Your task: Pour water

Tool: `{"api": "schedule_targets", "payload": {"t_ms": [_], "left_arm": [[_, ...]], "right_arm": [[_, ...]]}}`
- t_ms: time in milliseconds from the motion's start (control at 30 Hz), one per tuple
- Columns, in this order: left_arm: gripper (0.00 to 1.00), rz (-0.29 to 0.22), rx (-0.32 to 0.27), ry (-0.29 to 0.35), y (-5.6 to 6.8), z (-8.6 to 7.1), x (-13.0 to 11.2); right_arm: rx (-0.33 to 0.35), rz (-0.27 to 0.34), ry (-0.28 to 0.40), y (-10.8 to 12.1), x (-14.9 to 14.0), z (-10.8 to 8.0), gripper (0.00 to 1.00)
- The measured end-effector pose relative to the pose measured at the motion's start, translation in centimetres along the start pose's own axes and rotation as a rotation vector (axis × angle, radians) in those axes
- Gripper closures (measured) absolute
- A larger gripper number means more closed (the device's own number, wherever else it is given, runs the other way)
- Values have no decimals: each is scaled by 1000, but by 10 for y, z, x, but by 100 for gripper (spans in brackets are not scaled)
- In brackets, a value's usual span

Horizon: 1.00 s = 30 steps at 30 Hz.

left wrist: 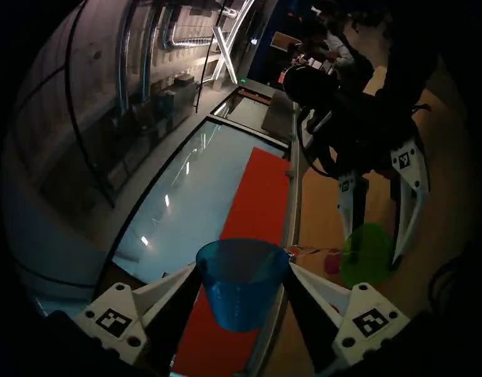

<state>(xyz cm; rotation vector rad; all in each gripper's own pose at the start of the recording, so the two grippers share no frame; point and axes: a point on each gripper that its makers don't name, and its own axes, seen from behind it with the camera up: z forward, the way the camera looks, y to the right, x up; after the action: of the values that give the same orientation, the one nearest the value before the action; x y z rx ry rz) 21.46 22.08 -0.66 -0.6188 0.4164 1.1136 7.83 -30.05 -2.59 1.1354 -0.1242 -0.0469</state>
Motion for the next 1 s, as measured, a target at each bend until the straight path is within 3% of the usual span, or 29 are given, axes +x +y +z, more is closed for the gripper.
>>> {"api": "schedule_targets", "payload": {"t_ms": [1000], "left_arm": [[14,56,3,24,0,2,4]], "right_arm": [[-1,-9,-2,1,5,1,11]]}}
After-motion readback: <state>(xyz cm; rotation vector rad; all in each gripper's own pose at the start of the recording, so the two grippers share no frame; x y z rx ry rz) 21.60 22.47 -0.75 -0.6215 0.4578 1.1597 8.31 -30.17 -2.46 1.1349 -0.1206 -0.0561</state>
